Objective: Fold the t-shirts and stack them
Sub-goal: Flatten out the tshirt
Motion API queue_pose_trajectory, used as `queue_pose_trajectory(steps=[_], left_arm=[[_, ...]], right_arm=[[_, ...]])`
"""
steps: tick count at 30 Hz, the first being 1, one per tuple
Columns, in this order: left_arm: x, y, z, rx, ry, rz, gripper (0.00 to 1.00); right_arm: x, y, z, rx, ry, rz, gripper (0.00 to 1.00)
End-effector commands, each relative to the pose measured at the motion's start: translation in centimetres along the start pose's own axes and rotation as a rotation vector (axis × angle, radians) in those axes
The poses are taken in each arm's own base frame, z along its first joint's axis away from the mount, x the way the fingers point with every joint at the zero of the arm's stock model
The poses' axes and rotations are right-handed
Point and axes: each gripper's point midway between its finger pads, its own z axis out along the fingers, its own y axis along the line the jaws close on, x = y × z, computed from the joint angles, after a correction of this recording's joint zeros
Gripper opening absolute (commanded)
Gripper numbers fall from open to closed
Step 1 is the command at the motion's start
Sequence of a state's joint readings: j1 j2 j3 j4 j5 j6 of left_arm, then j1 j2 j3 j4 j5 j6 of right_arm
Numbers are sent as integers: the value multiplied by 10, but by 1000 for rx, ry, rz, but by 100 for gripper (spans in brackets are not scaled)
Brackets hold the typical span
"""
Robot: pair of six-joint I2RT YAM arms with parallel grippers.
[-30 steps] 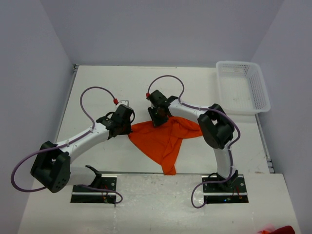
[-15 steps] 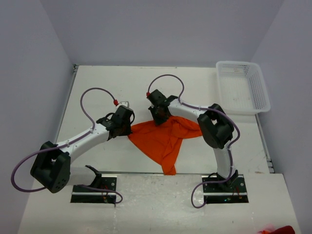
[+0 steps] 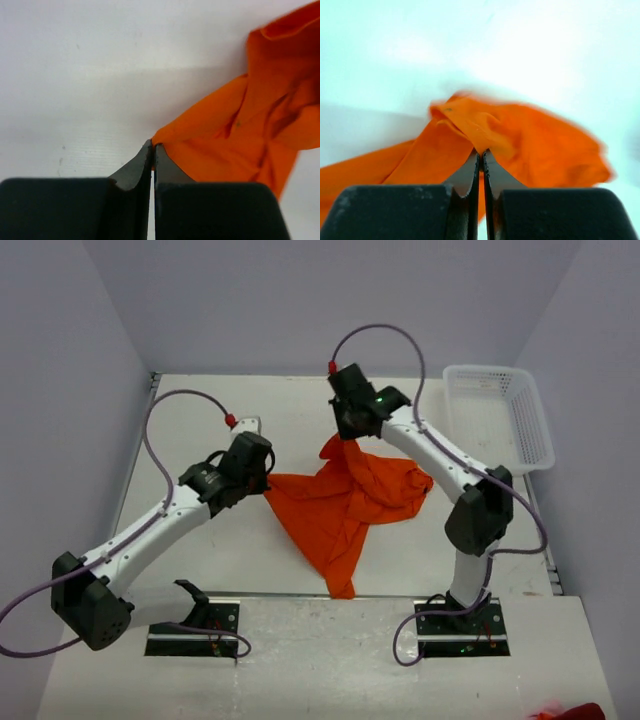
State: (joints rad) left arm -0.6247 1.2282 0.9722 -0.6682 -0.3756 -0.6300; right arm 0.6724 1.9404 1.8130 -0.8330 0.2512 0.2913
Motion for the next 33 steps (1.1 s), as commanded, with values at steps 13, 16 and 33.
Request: queue_pose_trajectory(steps=[13, 16, 33], left_arm=[[-200, 86, -242, -252, -525, -108, 0], [-206, 96, -254, -282, -558, -131, 0], [-235, 131, -359, -164, -865, -216, 0]], right_arm=[[-84, -226, -320, 355, -652, 264, 0], [-84, -231, -346, 367, -712, 283, 0], [-45, -218, -569, 250, -1294, 266, 0]])
